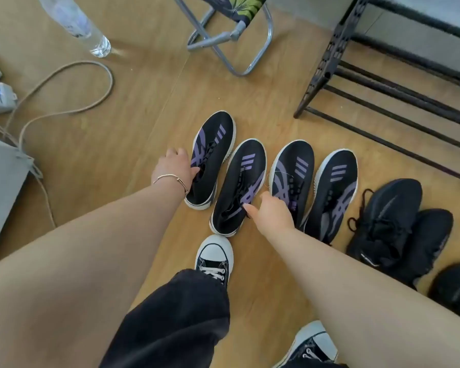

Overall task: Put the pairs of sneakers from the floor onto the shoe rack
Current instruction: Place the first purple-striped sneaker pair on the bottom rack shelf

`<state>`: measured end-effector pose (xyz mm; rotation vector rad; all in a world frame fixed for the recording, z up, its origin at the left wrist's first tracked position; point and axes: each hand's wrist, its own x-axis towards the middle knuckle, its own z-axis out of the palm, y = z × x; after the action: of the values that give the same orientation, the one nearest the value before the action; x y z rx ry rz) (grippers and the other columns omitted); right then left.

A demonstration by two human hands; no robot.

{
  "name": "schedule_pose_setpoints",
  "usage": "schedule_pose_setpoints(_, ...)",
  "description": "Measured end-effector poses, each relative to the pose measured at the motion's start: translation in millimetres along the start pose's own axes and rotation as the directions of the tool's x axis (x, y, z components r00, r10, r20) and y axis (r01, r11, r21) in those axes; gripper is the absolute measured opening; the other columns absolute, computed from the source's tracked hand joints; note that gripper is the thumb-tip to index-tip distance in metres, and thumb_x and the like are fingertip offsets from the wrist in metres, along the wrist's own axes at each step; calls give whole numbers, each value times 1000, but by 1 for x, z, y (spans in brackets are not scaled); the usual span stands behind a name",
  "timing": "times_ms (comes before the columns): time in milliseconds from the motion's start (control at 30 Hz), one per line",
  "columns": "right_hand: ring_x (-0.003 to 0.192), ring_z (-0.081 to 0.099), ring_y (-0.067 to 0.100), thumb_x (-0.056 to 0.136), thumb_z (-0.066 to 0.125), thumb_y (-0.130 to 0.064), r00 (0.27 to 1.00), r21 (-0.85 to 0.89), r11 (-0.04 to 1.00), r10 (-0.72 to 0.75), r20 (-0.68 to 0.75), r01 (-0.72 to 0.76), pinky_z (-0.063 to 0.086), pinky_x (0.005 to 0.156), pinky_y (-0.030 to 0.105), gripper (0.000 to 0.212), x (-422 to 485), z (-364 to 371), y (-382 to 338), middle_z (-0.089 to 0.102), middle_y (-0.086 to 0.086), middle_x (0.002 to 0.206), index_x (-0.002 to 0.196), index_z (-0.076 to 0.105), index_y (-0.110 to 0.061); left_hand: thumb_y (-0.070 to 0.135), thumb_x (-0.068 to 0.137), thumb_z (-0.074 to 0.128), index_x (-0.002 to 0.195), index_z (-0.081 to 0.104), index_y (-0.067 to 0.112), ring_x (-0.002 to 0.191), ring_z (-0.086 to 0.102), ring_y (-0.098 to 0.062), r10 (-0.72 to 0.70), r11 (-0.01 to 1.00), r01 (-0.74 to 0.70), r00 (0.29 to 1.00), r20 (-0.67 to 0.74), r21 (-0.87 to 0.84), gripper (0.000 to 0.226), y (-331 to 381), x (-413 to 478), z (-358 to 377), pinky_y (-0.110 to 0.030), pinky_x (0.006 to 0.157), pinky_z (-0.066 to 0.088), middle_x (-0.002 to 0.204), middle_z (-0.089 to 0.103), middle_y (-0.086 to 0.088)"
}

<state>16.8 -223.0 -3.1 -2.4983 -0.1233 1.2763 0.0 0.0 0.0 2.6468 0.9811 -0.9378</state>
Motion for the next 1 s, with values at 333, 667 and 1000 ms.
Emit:
schedule_pose_setpoints(333,105,68,32,100,58,-32,984,255,959,152,-90,-125,56,83,37,34,39,44,2,68,14,117,121,55,-6,25,100,56,132,52,8,105,62,-38,-139,980,144,989,49,-138,37,-12,41,57,-43,77,50,119,63,-18)
schedule_pose_setpoints(667,107,66,29,96,66,-16,965,514,845,237,-108,-150,56,87,37,32,40,61,-1,65,10,117,124,50,-13,21,93,61,105,74,17,81,59,-33,-239,894,239,970,49,-378,18,-8,45,65,-31,68,47,95,72,-11)
schedule_pose_setpoints(1000,95,57,20,97,63,-12,964,525,849,182,-194,-54,45,78,26,35,60,23,6,67,6,120,131,56,-16,24,92,65,80,65,19,72,51,-29,-307,823,273,951,14,-498,12,7,32,53,-30,64,46,86,68,-10)
